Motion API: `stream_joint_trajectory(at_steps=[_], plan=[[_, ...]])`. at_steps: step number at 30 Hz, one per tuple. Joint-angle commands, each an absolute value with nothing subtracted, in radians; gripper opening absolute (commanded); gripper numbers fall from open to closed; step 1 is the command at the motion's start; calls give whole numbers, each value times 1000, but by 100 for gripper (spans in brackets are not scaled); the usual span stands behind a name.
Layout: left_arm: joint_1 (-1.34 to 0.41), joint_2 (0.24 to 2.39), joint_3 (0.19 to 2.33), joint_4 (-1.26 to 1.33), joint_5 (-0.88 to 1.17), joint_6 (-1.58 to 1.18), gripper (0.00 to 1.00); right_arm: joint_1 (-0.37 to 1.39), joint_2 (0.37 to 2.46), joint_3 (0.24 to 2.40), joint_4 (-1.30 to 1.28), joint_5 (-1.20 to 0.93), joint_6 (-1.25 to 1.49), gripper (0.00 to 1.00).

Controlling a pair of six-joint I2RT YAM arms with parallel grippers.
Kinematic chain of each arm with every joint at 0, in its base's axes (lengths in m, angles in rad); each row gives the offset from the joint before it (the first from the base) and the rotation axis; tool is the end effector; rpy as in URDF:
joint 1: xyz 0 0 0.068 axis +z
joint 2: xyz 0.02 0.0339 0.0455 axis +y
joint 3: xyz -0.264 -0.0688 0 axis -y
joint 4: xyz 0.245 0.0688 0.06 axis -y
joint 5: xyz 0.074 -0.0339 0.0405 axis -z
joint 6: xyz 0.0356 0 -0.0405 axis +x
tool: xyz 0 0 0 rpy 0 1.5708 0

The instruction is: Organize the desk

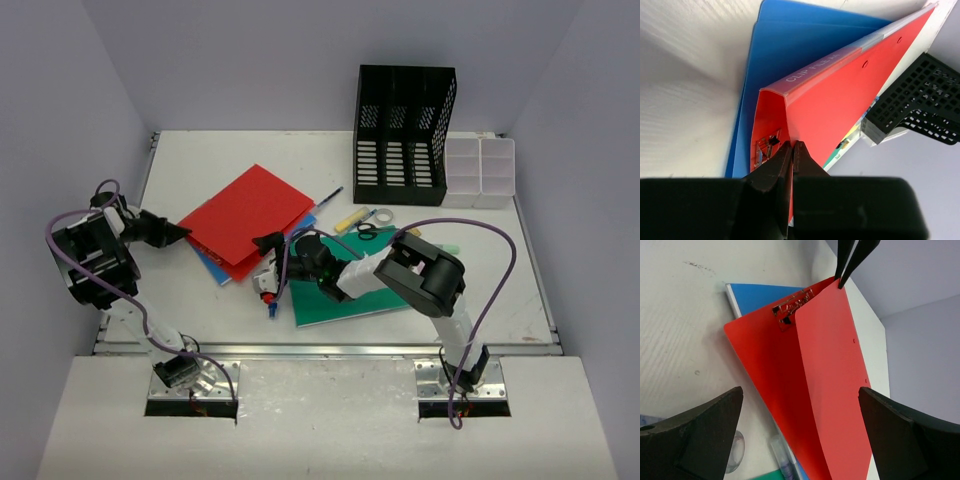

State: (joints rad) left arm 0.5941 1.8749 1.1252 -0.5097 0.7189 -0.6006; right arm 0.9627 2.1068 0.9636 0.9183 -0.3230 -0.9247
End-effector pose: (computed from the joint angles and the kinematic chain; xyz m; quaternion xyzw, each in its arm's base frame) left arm 0.3033 0.1766 0.1464 -0.4750 0.7953 -0.3480 0.1440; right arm 0.2284 0.3479 0.1184 -0.6838 0.3717 0.1374 0.6127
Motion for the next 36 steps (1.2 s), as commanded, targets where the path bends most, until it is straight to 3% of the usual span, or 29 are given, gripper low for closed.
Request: stream_joint_trajectory(at_steps=[1, 16, 27, 32, 36], plan=[[584, 1818, 1113, -581, 724, -547, 0, 982, 2134, 1049, 784, -314, -989, 99], [587, 1827, 1088, -626, 713, -493, 0, 1006, 2205, 1105, 642, -355, -1097, 99], [586, 1825, 1082, -627, 728, -491, 0, 1005, 2072, 1091, 286, -375, -1125, 99], [586, 1822, 1073, -622, 738, -496, 0, 1012, 2019, 1124, 158, -323, -1107, 99], [586, 1824, 1055, -613, 765, -517, 0, 1051, 2004, 1123, 212, -208, -1070, 99]])
